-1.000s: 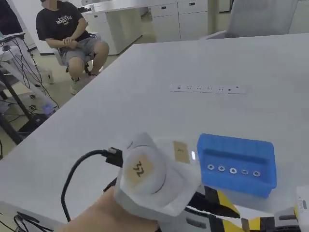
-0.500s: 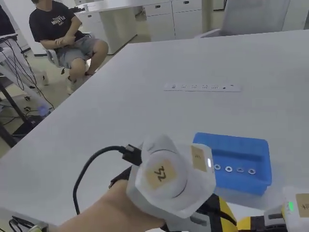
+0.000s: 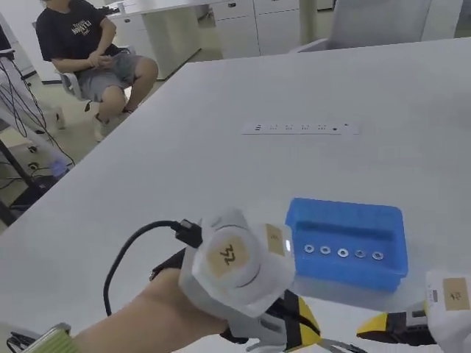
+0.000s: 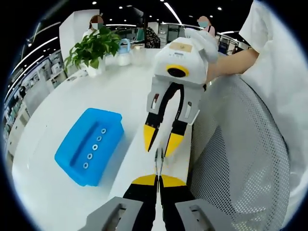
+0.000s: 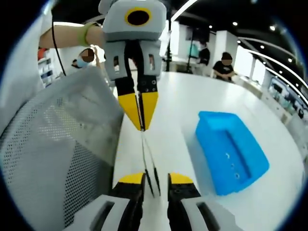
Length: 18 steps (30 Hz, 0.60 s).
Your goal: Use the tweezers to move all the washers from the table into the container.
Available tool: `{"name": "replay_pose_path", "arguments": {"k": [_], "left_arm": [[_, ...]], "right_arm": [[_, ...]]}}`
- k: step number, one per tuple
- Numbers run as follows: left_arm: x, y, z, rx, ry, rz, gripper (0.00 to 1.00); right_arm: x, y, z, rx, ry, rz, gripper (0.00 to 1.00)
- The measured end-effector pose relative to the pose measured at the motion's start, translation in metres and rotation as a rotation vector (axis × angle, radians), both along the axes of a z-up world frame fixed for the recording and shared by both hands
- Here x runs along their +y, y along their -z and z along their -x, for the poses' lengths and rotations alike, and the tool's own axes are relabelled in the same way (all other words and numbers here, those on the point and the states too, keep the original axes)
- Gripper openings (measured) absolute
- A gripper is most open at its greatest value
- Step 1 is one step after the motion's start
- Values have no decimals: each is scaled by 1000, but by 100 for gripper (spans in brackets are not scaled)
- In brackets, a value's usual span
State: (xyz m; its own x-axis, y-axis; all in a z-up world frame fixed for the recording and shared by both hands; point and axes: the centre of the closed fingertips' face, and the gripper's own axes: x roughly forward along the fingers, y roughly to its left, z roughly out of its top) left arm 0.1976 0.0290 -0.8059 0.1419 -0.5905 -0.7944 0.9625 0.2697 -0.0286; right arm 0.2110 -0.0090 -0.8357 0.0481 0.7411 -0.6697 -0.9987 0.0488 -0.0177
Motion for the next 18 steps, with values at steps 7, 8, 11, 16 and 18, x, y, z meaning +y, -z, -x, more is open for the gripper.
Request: {"name": "replay_pose_path", "arguments": {"k": [7,8,11,16,18], "left_arm": [[8,26,-10,39,-18,-32,0],[8,28,-11,46,-28,-30,0],[8,28,-10,47,-36,-20,0],[14,19,-17,17,-134,33,0],[17,15,-21,-2,-177,55,0]], "right_arm": [[-4,1,-4,16,35,3,17],[-5,1,-4,18,37,4,17],[-6,2,-5,18,40,9,17],[-9,3,-8,23,56,15,16],[-9,3,-9,23,62,13,16]]}}
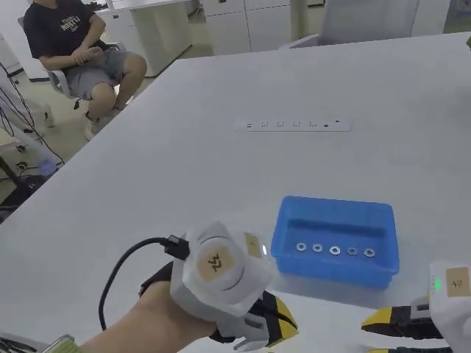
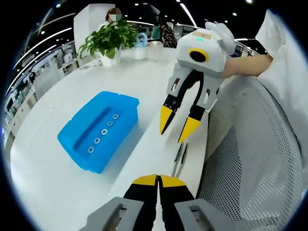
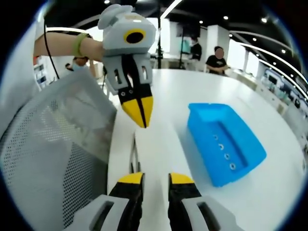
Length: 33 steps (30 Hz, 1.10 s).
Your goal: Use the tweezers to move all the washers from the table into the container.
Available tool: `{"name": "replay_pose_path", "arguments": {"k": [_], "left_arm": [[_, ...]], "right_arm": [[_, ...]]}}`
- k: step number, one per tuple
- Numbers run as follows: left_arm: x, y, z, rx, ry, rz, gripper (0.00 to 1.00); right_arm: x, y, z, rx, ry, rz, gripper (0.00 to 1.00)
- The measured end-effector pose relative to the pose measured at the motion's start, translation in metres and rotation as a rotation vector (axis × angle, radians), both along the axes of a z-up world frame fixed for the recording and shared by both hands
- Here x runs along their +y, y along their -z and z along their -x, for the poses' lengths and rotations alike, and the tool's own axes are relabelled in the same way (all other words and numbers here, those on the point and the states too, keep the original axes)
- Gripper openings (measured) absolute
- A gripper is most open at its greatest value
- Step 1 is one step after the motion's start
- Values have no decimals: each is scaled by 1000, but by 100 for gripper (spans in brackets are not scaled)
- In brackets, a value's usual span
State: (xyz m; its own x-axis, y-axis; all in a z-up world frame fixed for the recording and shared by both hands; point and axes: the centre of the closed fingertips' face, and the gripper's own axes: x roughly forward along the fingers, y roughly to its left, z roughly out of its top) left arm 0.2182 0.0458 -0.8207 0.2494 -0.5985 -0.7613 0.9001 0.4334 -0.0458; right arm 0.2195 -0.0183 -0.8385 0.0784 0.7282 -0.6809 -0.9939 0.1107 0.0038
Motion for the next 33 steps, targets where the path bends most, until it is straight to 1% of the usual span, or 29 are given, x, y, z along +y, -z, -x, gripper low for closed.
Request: {"name": "replay_pose_path", "arguments": {"k": [2,3,4,5,6,7,8,9,10,11,12,13,14,15,16,17,18,19,21,22,23,24,25,26,27,28,30,31,33], "left_arm": [[5,-8,-3,-25,-66,38,0],[7,-12,-4,-38,-88,58,0],[7,-14,-4,-43,-98,67,0],[10,-20,-5,-50,-143,99,2],[14,-25,-5,-46,-197,128,5],[17,-28,-5,-46,-229,150,9],[23,-32,-4,-51,-257,168,15],[29,-33,-4,-63,-274,165,18],[37,-36,-6,-95,-300,157,22],[42,-39,-7,-114,-313,152,27],[47,-42,-8,-137,-333,156,31],[52,-49,-9,-166,-367,178,36],[54,-53,-10,-177,-393,202,39],[59,-60,-12,-194,-440,239,42],[63,-65,-14,-207,-475,268,47],[68,-72,-17,-226,-526,310,50],[72,-76,-20,-243,-565,340,54],[78,-82,-22,-270,-609,367,60],[87,-90,-27,-322,-665,391,69],[91,-94,-28,-351,-702,407,74],[94,-97,-30,-370,-734,421,78],[100,-100,-32,-395,-782,448,81],[102,-103,-33,-408,-812,470,86],[106,-105,-35,-422,-855,495,89],[108,-107,-36,-439,-875,502,94],[115,-107,-38,-460,-897,487,97],[121,-106,-39,-486,-909,449,98],[121,-106,-39,-485,-915,451,99],[124,-106,-39,-495,-920,467,99]], "right_arm": [[-1,-2,-2,1,12,-8,17],[-2,-5,-3,0,25,-15,17],[-3,-7,-4,-3,36,-23,17],[-5,-13,-7,-12,62,-40,17],[-6,-18,-8,-10,81,-64,18],[-7,-25,-8,6,100,-103,19],[-9,-31,-10,18,128,-124,21],[-11,-36,-14,23,160,-146,23],[-15,-47,-20,13,204,-194,24],[-16,-56,-23,8,228,-229,26],[-21,-68,-28,8,278,-284,27],[-24,-77,-31,1,312,-319,28],[-30,-90,-35,-16,357,-370,30],[-34,-97,-37,-21,381,-400,32],[-40,-105,-37,-34,397,-429,37],[-45,-111,-38,-56,421,-442,41],[-51,-116,-41,-98,444,-444,47],[-55,-119,-42,-122,462,-448,53],[-66,-129,-43,-184,507,-462,63],[-69,-132,-43,-204,521,-467,70],[-74,-135,-42,-225,539,-473,76],[-75,-138,-41,-240,543,-490,84],[-77,-144,-41,-258,549,-520,95],[-80,-147,-44,-270,570,-538,98],[-84,-146,-39,-267,553,-523,98],[-89,-146,-41,-271,585,-525,99],[-97,-143,-43,-281,602,-503,99],[-101,-139,-43,-270,627,-481,99],[-106,-138,-45,-269,674,-482,99]]}}
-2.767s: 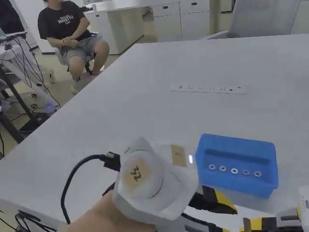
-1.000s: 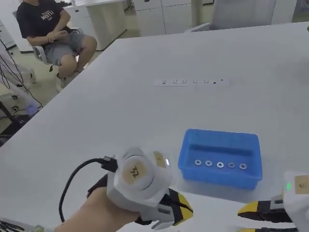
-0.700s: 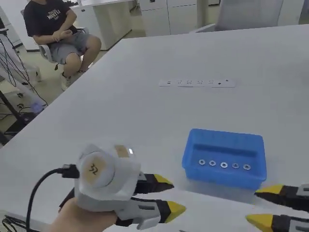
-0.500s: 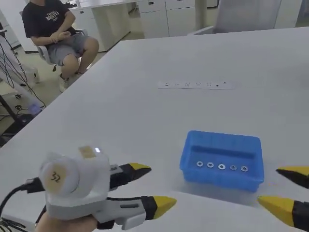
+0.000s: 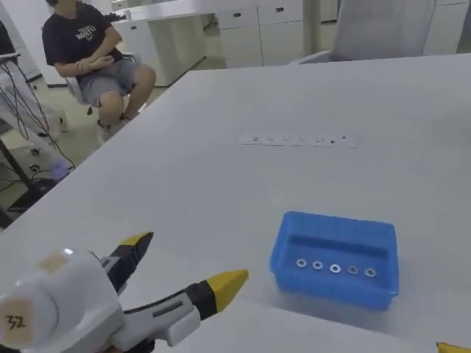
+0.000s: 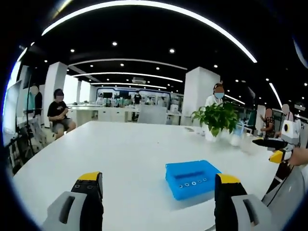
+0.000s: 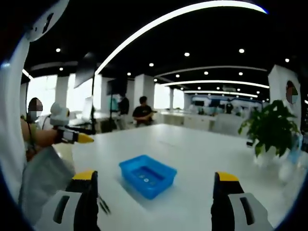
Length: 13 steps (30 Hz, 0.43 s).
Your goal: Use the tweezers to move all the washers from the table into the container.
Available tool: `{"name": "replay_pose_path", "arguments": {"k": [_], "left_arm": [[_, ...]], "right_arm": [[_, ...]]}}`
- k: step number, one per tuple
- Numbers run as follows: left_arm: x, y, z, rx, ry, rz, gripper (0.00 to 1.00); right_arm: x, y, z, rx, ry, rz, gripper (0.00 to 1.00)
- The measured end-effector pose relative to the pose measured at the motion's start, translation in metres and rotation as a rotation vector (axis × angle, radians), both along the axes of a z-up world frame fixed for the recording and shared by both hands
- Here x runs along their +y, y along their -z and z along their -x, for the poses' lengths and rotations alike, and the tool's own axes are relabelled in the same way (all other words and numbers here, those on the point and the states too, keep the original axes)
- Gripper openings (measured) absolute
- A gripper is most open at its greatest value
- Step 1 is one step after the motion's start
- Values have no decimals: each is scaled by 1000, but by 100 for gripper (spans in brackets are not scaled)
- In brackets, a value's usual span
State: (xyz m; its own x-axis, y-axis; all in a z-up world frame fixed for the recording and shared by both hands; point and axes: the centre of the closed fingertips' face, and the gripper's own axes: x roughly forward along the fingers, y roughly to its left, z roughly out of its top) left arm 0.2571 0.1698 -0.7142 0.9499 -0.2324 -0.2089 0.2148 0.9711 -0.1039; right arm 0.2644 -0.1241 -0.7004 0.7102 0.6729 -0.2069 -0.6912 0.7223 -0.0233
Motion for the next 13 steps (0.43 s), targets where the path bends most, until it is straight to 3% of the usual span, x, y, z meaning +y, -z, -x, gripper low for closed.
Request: {"name": "replay_pose_path", "arguments": {"k": [4,8,11,13], "left_arm": [[4,5,-2,10,-5,-17,99],[3,8,-2,15,3,-42,99],[1,9,-1,14,7,-61,99],[-1,10,0,25,16,-57,97]], "right_arm": [[-8,-3,-2,18,86,-52,99],[-14,-3,-4,-7,154,-47,99],[-19,6,-6,-3,157,1,95],[-23,8,-9,12,168,-33,96]]}}
